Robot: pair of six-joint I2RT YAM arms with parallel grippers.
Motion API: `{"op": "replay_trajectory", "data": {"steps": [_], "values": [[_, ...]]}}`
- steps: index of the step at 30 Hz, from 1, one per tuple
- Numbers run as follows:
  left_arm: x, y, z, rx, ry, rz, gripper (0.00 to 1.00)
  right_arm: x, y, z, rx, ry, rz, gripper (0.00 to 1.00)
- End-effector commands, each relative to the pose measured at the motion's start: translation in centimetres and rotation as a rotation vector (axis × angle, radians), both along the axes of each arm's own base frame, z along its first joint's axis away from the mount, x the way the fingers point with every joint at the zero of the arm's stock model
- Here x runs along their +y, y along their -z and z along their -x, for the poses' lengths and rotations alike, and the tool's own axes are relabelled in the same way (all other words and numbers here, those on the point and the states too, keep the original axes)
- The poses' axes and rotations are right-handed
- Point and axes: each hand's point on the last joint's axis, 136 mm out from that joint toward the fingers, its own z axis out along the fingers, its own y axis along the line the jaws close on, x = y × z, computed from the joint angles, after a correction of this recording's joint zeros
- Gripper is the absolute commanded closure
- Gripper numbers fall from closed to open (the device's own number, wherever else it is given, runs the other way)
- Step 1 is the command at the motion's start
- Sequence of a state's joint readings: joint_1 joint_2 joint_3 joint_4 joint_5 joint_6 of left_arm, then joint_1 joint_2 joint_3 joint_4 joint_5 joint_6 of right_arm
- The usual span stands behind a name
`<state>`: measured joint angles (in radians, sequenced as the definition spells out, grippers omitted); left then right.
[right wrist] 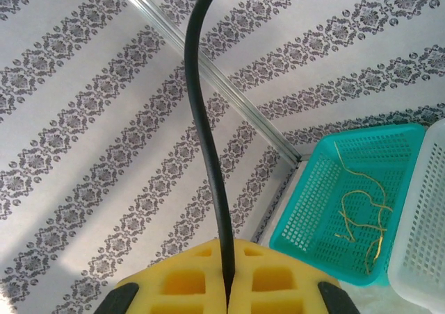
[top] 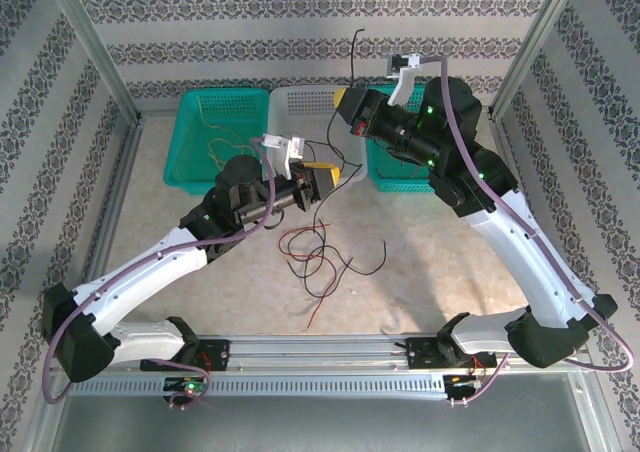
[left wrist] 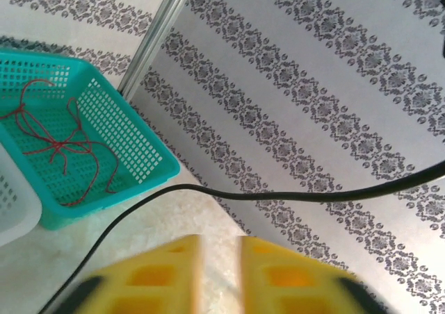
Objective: Untangle the cables
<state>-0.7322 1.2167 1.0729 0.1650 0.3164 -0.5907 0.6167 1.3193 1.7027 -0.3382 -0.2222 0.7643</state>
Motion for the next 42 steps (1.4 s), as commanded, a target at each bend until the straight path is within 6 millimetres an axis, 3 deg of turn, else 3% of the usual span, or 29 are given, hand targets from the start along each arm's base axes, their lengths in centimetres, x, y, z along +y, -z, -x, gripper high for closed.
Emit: {"op": "replay_trajectory", "data": {"steps": [1,6,7,12,18,21,27,35,38,42], "values": [[1.5,-4.2,1.6,-0.111,-0.015,0.072,0.45,-0.5,-1.7,0.0,-0.039,0.004,-0.031,0.94],[0.9,-6.2,2.2,-0.136,0.037,0.123,0.28,-0.3,-1.5,-0.2,-0.033,0.002,-0.030,0.94],[0.8,-6.6,2.2,-0.140,0.041,0.138,0.20,-0.4,-1.5,-0.2,-0.032,0.002,-0.030,0.93],[0.2,-7.4,1.5,-0.168,0.038,0.161,0.21,0.0,-1.3,-0.3,-0.019,-0.013,-0.032,0.93],[-1.2,-7.4,0.1,-0.170,0.042,0.119,0.42,0.1,-1.2,-0.4,-0.013,-0.017,-0.031,0.93],[-0.7,-7.2,-0.8,-0.179,-0.016,0.095,0.61,0.2,-1.0,-0.4,-0.007,-0.020,-0.027,0.93],[-1.8,-3.8,-1.8,-0.103,-0.002,-0.062,0.97,-0.1,-1.5,-0.6,-0.023,-0.008,-0.016,0.93],[-2.5,1.5,-2.2,0.017,0.028,-0.189,1.00,1.1,-1.8,-1.1,-0.017,-0.044,-0.023,0.93],[-3.1,2.3,-2.3,0.036,0.053,-0.223,1.00,1.6,-1.1,-1.5,0.006,-0.050,-0.022,0.92],[-3.5,1.9,-2.9,0.017,0.057,-0.242,1.00,1.7,0.7,-2.9,0.084,-0.029,-0.010,0.76]]}}
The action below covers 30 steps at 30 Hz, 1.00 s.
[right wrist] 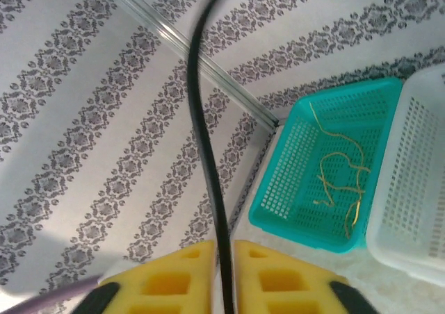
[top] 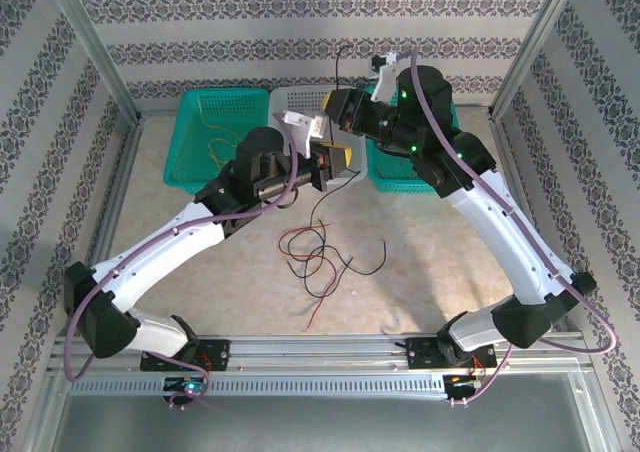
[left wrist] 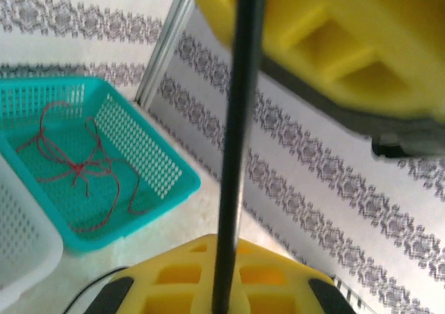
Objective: Untangle the cables
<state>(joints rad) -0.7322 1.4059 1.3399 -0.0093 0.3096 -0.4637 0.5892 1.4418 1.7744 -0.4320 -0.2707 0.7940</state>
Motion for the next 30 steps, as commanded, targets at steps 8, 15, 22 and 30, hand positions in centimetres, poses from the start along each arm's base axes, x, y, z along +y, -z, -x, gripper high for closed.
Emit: {"op": "replay_trajectory", "data": {"steps": [8,15,22,30], "values": [[3.8,1.6,-5.8,0.104,-0.144,-0.068,1.00,-8.3,-1.4,-1.3,-0.001,0.197,-0.026,0.44],[8.5,1.0,-13.2,0.148,-0.313,-0.027,1.00,-16.0,4.8,2.2,0.110,0.363,0.123,0.40],[8.6,3.0,-19.4,0.194,-0.349,-0.082,1.00,-18.5,11.2,5.8,0.250,0.401,0.184,0.40],[7.6,7.8,-24.7,0.266,-0.388,-0.095,0.63,-18.5,11.9,7.2,0.273,0.394,0.168,0.42]]}}
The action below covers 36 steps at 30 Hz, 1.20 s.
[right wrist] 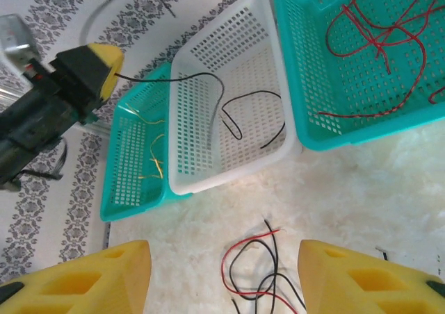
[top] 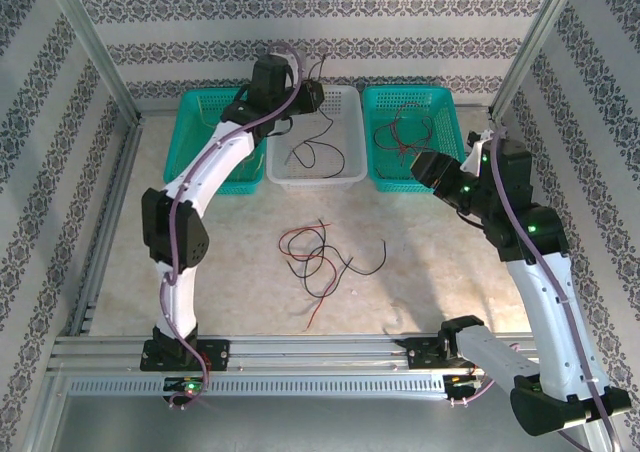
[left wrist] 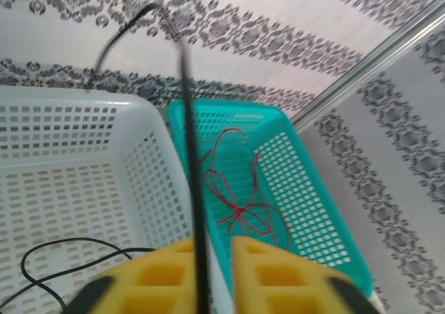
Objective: Untangle the cables
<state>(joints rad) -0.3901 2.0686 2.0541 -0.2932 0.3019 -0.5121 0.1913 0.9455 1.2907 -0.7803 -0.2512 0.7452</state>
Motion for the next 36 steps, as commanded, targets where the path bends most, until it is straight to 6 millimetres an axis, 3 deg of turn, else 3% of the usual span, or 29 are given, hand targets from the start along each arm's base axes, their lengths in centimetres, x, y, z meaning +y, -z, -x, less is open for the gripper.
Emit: {"op": "replay_trajectory", "data": {"steps": [1,4,7,10,13,17,22,25,30,33,36], "values": [[0.5,1.6,-1.3,0.054,-0.035,0.007,0.57,-0.3,-0.2,0.9,-0.009,-0.001,0.001,0.42],[0.6,3.0,-1.5,0.099,-0.054,0.018,0.48,-0.5,0.0,1.2,-0.003,0.005,0.013,0.42],[1.1,3.2,-0.6,0.111,-0.064,0.010,0.42,-0.3,0.8,0.9,0.021,0.005,0.002,0.42],[2.1,2.4,1.1,0.100,-0.078,-0.015,0.27,0.3,1.9,0.4,0.055,-0.006,0.004,0.42],[3.7,1.8,3.4,0.083,-0.101,-0.045,0.26,1.4,3.9,0.1,0.093,-0.031,0.062,0.42],[5.0,2.0,7.8,0.119,-0.072,-0.073,0.29,4.3,8.8,0.3,0.204,-0.117,0.153,0.42],[7.6,4.3,13.8,0.186,-0.083,-0.096,0.31,8.7,15.7,1.5,0.339,-0.289,0.275,0.43],[7.9,4.6,16.6,0.212,-0.061,-0.049,0.34,11.2,19.1,1.7,0.388,-0.394,0.332,0.43],[8.6,2.9,18.9,0.177,-0.074,0.027,0.37,13.4,24.5,1.7,0.447,-0.503,0.485,0.45],[9.2,2.1,19.2,0.170,-0.107,0.033,0.40,15.1,26.7,1.7,0.469,-0.568,0.540,0.46],[9.2,0.9,19.4,0.159,-0.094,0.028,0.41,15.2,29.0,1.7,0.494,-0.581,0.638,0.48]]}}
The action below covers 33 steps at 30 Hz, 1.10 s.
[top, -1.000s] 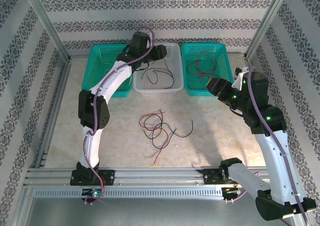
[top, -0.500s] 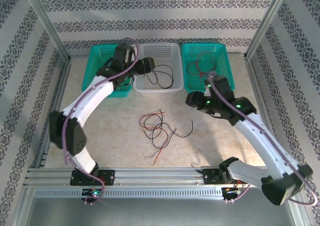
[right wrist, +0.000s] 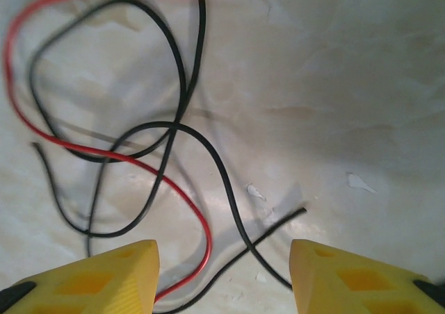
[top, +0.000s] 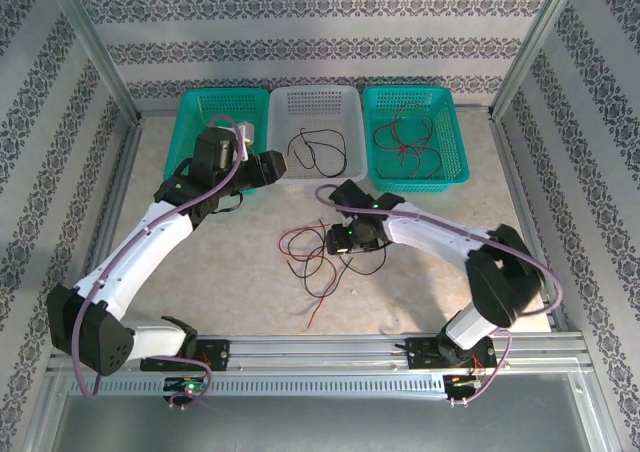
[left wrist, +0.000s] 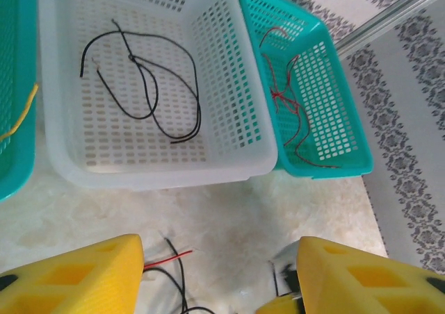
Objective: Untangle the cables
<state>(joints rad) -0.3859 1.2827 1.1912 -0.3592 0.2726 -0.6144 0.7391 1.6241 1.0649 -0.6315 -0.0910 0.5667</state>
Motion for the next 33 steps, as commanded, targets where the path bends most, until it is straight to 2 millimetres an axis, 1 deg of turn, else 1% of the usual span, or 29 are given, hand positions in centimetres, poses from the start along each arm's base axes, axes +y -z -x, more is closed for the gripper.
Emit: {"op": "replay_trajectory", "data": {"steps": [1,3,5,7,9,12,13,14,15,17,20,23,26,28,31,33], "values": [[0.6,-2.4,0.1,-0.025,-0.022,0.009,0.42,0.0,1.3,-0.9,-0.051,-0.052,0.086,0.48],[0.9,-3.1,0.4,-0.038,-0.031,0.003,0.43,-0.3,2.8,-0.9,-0.030,-0.049,0.106,0.49],[1.1,-2.9,0.6,-0.043,-0.041,0.016,0.42,-0.4,3.7,-0.7,-0.006,-0.072,0.130,0.54],[0.9,-2.6,0.7,-0.037,-0.035,0.027,0.43,-0.6,4.1,-0.5,0.003,-0.089,0.153,0.59],[0.8,-2.4,0.7,-0.021,-0.027,0.028,0.45,-0.8,4.0,-0.4,-0.001,-0.086,0.155,0.65],[0.8,-2.8,0.9,-0.026,-0.030,0.038,0.45,-0.7,3.1,-0.7,-0.022,-0.081,0.143,0.85],[0.8,-2.9,0.9,-0.033,-0.032,0.046,0.45,-0.6,2.6,-0.9,-0.033,-0.091,0.139,0.93],[0.7,-3.0,0.9,-0.040,-0.032,0.055,0.45,-0.5,2.0,-1.1,-0.048,-0.102,0.136,0.98],[0.6,-3.2,0.8,-0.047,-0.030,0.067,0.45,-0.5,1.0,-1.4,-0.074,-0.110,0.136,1.00],[0.3,-3.1,0.7,-0.044,-0.024,0.085,0.45,-0.6,-1.2,-2.0,-0.131,-0.109,0.118,1.00],[-0.5,-3.5,0.7,-0.044,0.012,0.122,0.46,-0.4,-5.6,-2.3,-0.230,-0.099,0.043,1.00],[-1.2,-4.6,1.0,-0.071,0.043,0.165,0.47,-0.4,-10.5,-2.4,-0.339,-0.089,-0.039,1.00],[-3.4,-6.7,1.9,-0.137,0.141,0.240,0.42,-1.0,-15.6,-2.2,-0.446,-0.078,-0.106,1.00],[-5.4,-8.4,3.0,-0.187,0.232,0.277,0.36,-1.3,-19.1,-1.9,-0.516,-0.074,-0.154,1.00],[-7.9,-10.7,4.6,-0.262,0.355,0.310,0.29,-1.7,-23.5,-1.4,-0.603,-0.070,-0.219,1.00],[-9.1,-11.7,5.5,-0.300,0.419,0.322,0.27,-1.9,-26.1,-1.0,-0.651,-0.073,-0.265,1.00]]}}
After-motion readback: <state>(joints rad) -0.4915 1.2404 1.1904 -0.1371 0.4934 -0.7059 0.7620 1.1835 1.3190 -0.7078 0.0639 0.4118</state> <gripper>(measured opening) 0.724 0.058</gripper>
